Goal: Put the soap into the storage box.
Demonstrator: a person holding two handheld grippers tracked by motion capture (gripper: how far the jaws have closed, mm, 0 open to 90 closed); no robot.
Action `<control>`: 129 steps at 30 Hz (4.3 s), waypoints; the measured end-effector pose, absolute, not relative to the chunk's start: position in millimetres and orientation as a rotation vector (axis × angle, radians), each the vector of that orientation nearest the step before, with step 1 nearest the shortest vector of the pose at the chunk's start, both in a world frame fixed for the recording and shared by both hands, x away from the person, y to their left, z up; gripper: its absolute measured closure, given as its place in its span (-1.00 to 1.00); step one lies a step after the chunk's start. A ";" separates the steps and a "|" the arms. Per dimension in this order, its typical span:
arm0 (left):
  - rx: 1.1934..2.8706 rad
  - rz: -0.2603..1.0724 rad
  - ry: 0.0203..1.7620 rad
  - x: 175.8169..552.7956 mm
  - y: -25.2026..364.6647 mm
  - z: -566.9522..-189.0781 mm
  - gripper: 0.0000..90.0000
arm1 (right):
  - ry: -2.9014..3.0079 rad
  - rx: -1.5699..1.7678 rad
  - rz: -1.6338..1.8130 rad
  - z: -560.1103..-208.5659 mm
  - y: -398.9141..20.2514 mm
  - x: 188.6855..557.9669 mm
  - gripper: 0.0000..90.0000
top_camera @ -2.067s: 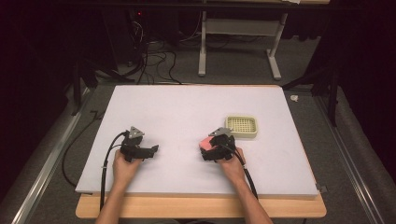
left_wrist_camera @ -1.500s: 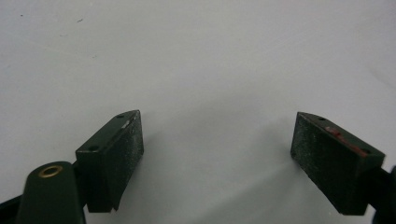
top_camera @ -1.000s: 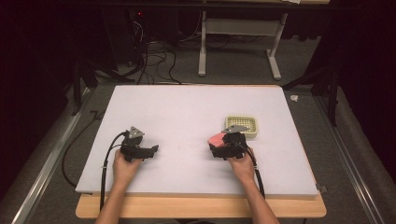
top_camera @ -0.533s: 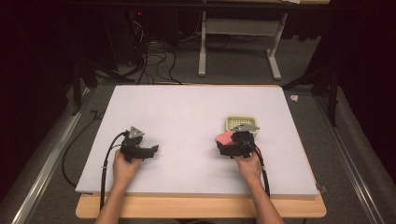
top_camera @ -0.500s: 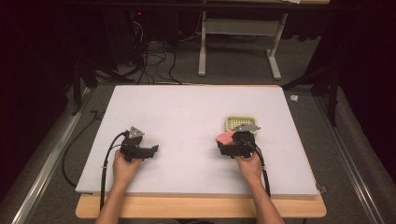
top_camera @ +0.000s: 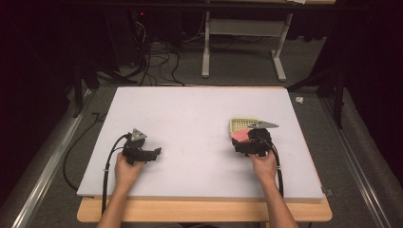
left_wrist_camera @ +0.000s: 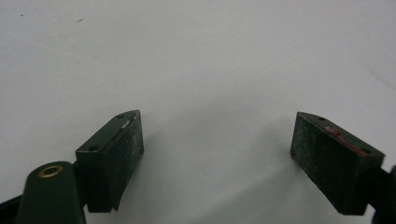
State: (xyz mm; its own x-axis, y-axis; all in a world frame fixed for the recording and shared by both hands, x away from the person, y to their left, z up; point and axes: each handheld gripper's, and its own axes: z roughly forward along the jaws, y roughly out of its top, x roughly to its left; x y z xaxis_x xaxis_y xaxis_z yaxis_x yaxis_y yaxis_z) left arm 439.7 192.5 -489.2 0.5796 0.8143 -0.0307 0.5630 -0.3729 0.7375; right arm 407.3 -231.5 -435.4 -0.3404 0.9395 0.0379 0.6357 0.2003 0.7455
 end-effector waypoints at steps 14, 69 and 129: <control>2.085 0.446 1.094 439.5 192.3 -489.2 -0.61 | 1.992 1.602 0.899 -436.1 -248.3 425.9 -0.69; 2.085 0.446 1.094 439.6 192.4 -489.2 -0.61 | 1.919 1.666 0.886 -442.9 -249.7 451.3 -0.72; 2.083 0.445 1.094 439.6 192.4 -489.2 -0.60 | 1.869 1.532 0.999 -411.6 -271.2 401.3 -0.64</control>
State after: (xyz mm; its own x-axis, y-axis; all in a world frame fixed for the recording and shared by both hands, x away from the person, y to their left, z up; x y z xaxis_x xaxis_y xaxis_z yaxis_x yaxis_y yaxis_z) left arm 439.6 192.4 -489.2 0.5781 0.8154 -0.0301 0.5631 -0.3719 0.7380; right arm 401.3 -271.2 -411.6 -0.2245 0.9727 0.0583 0.5889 0.0877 0.8034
